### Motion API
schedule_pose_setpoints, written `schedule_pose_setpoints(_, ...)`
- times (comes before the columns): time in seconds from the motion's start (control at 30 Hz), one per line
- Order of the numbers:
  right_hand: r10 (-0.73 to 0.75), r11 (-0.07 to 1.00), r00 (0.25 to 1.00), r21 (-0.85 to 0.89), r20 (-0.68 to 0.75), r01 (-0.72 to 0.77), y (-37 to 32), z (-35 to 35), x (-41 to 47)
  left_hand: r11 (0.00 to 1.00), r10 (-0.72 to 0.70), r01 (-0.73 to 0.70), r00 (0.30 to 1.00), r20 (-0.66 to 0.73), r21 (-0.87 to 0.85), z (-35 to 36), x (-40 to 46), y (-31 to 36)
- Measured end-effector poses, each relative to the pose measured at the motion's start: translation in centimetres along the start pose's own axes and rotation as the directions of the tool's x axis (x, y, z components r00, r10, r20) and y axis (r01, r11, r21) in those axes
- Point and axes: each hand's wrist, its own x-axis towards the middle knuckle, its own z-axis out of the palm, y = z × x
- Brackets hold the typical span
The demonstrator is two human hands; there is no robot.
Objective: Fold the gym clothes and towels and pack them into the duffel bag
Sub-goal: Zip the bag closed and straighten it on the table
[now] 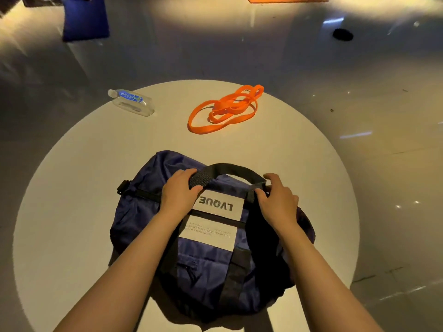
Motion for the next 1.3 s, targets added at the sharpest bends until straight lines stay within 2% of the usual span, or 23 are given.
schedule_pose_setpoints(0.07, -0.001, 0.972, 0.997, 0.234, -0.074, 0.019, -0.8, 0.2, -0.7, 0.999, 0.007, -0.009, 0.999, -0.045, -0.044, -0.3, -0.6, 0.1)
schedule_pose_setpoints(0.13, -0.063, 0.917, 0.992, 0.386, -0.106, 0.1, -1.4, 0.0, -2.4, 0.981, 0.025, -0.052, 0.989, -0.147, -0.185, -1.0, -2.1, 0.1)
schedule_pose_setpoints(0.2, -0.107, 0.871, 0.992, 0.475, -0.064, 0.125, -1.5, 0.2, -4.6, 0.951, 0.046, -0.113, 0.972, -0.23, -0.287, -1.6, -4.3, -0.4)
schedule_pose_setpoints(0.27, -0.085, 0.86, 0.994, 0.499, -0.072, 0.11, -1.2, 0.7, -6.6, 0.946, 0.097, -0.161, 0.969, -0.229, -0.282, -1.3, -6.7, -1.9)
schedule_pose_setpoints(0.37, 0.037, 0.918, 0.987, 0.396, -0.155, 0.028, -0.1, 0.9, -6.7, 0.964, 0.194, -0.209, 0.976, -0.101, -0.162, -0.4, -8.9, -4.7)
schedule_pose_setpoints(0.5, 0.107, 0.979, 0.994, 0.177, -0.016, -0.102, 0.1, 0.3, -2.8, 0.983, 0.159, -0.162, 0.987, -0.04, -0.086, -0.3, -9.2, -5.6)
schedule_pose_setpoints(0.57, 0.116, 0.979, 0.993, 0.166, 0.027, -0.118, -0.6, 0.4, -1.5, 0.991, 0.116, -0.116, 0.993, -0.014, -0.062, -0.6, -8.8, -4.8)
schedule_pose_setpoints(0.67, 0.106, 0.972, 0.994, 0.207, 0.022, -0.108, -0.6, 0.8, -1.5, 0.987, 0.133, -0.136, 0.991, 0.031, 0.09, -0.6, -8.3, -4.0)
schedule_pose_setpoints(0.77, 0.013, 0.981, 0.999, 0.194, 0.044, -0.021, -0.2, 1.2, -3.2, 0.961, 0.274, -0.272, 0.961, -0.041, 0.053, -0.3, -9.0, -4.7)
schedule_pose_setpoints(0.87, -0.11, 0.966, 0.992, 0.228, -0.065, 0.122, 0.6, 2.0, -5.5, 0.908, 0.407, -0.418, 0.896, -0.178, -0.024, 0.0, -10.1, -5.9)
schedule_pose_setpoints(0.97, -0.291, 0.941, 0.951, 0.144, -0.107, 0.305, 1.3, 2.8, -7.6, 0.849, 0.519, -0.527, 0.822, -0.234, 0.031, -0.3, -10.6, -7.2)
schedule_pose_setpoints(1.03, -0.356, 0.931, 0.933, 0.069, -0.055, 0.359, 2.2, 3.4, -9.1, 0.803, 0.596, -0.591, 0.791, -0.138, 0.079, -0.4, -10.7, -8.9)
schedule_pose_setpoints(1.1, -0.421, 0.905, 0.906, -0.046, 0.042, 0.422, 3.5, 4.0, -10.5, 0.743, 0.655, -0.654, 0.754, 0.046, 0.145, -0.4, -10.9, -10.6)
schedule_pose_setpoints(1.17, -0.472, 0.848, 0.866, -0.183, 0.166, 0.497, 5.0, 4.8, -11.5, 0.69, 0.652, -0.688, 0.725, 0.221, 0.224, -0.2, -11.3, -11.7)
schedule_pose_setpoints(1.23, -0.462, 0.817, 0.851, -0.252, 0.25, 0.518, 5.7, 5.0, -12.1, 0.652, 0.658, -0.715, 0.699, 0.279, 0.253, -0.6, -11.6, -12.5)
schedule_pose_setpoints(1.3, -0.469, 0.79, 0.837, -0.289, 0.281, 0.54, 5.8, 4.7, -12.5, 0.645, 0.658, -0.714, 0.7, 0.278, 0.271, -1.6, -11.4, -12.9)
